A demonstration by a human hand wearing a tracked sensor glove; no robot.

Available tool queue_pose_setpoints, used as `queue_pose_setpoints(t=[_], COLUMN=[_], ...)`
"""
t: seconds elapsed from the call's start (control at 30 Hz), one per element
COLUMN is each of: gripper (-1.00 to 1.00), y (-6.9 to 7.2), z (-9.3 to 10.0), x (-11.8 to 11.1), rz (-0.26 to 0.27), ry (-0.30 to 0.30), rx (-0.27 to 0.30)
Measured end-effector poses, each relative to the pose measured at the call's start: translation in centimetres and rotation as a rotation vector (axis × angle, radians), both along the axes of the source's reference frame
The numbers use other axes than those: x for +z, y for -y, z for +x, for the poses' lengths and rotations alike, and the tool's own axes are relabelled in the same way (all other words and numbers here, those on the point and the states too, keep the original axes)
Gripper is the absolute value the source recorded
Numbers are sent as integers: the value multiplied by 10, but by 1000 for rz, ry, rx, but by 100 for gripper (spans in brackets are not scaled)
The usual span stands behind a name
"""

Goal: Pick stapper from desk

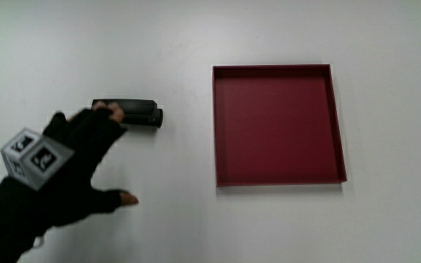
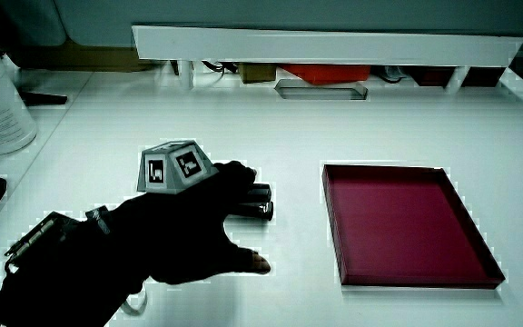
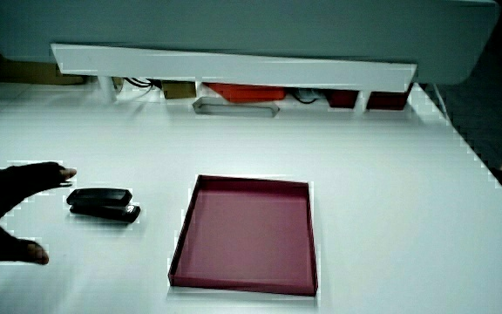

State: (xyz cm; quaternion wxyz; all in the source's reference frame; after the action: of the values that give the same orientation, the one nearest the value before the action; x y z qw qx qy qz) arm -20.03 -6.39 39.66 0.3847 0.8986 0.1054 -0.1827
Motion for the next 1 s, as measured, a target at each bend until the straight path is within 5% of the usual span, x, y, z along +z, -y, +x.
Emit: queue_pose_setpoints(t=[0.37, 0.7, 0.83, 1.0], gripper=[0, 0, 31, 69], y=[24, 24, 24, 25], z=[3, 3, 4, 1], x=[52, 57, 53, 55], rz=[-38, 0, 58, 70], ry=[39, 54, 59, 63], rx=[46, 53, 71, 68])
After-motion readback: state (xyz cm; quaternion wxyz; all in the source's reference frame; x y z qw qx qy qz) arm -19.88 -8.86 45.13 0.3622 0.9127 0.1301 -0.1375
